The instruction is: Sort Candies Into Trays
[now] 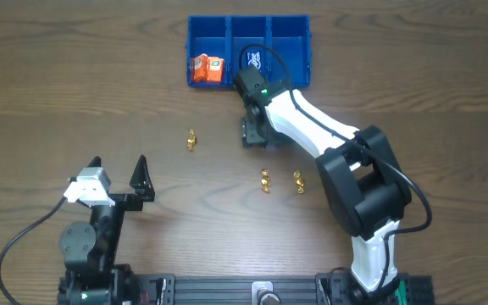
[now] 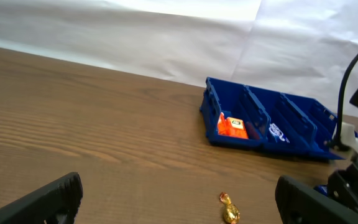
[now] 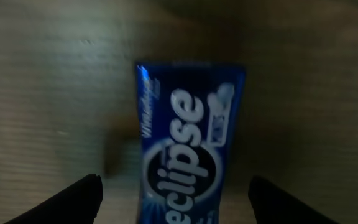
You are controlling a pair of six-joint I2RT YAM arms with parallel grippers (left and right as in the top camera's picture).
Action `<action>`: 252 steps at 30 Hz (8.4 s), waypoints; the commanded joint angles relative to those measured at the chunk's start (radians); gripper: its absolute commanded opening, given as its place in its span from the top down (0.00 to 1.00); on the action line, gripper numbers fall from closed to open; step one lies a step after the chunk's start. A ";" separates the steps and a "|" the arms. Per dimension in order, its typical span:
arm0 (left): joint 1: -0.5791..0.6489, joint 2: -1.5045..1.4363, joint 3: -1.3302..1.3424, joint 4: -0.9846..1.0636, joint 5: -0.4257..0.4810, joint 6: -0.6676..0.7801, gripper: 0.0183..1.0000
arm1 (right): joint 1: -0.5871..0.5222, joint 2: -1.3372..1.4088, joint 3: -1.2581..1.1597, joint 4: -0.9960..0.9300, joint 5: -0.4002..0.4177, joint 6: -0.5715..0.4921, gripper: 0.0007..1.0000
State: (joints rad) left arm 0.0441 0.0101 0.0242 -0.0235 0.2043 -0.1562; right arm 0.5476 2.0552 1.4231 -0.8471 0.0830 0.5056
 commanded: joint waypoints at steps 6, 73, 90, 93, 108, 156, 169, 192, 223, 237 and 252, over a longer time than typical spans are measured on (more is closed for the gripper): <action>0.002 -0.006 -0.019 -0.032 0.018 0.011 0.00 | 0.001 0.023 -0.017 0.027 -0.027 0.030 0.40; 0.002 -0.006 -0.019 -0.032 0.018 0.011 0.00 | 0.334 0.131 0.403 -0.008 0.069 0.234 0.21; 0.002 -0.006 -0.019 -0.032 0.018 0.011 0.00 | 0.343 0.263 0.396 0.042 0.081 0.363 0.28; 0.002 -0.006 -0.019 -0.032 0.018 0.011 0.00 | 0.340 0.280 0.396 0.045 0.096 0.363 0.29; 0.002 -0.006 -0.019 -0.032 0.018 0.011 0.00 | 0.333 0.309 0.397 0.055 0.109 0.362 0.77; 0.002 -0.006 -0.019 -0.032 0.018 0.011 0.00 | 0.129 -0.472 -0.389 0.181 0.043 0.180 0.39; 0.002 -0.006 -0.019 -0.032 0.018 0.011 0.00 | 0.217 -0.251 -0.409 0.173 0.048 0.283 0.44; 0.002 -0.006 -0.019 -0.032 0.018 0.011 0.00 | -0.160 -0.256 0.217 0.212 0.257 -0.100 0.84; 0.002 -0.006 -0.019 -0.032 0.018 0.011 0.00 | 0.001 -0.567 -0.646 0.179 0.065 0.124 0.31; 0.002 -0.006 -0.019 -0.032 0.018 0.011 0.00 | 0.001 -0.442 -0.646 0.197 0.072 0.128 0.70; 0.002 -0.006 -0.019 -0.032 0.018 0.011 0.00 | -0.053 -0.555 -0.258 0.044 0.161 0.002 0.78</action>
State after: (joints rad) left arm 0.0441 0.0105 0.0250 -0.0254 0.2043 -0.1562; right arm 0.5434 1.4586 0.9649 -0.7803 0.1764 0.6186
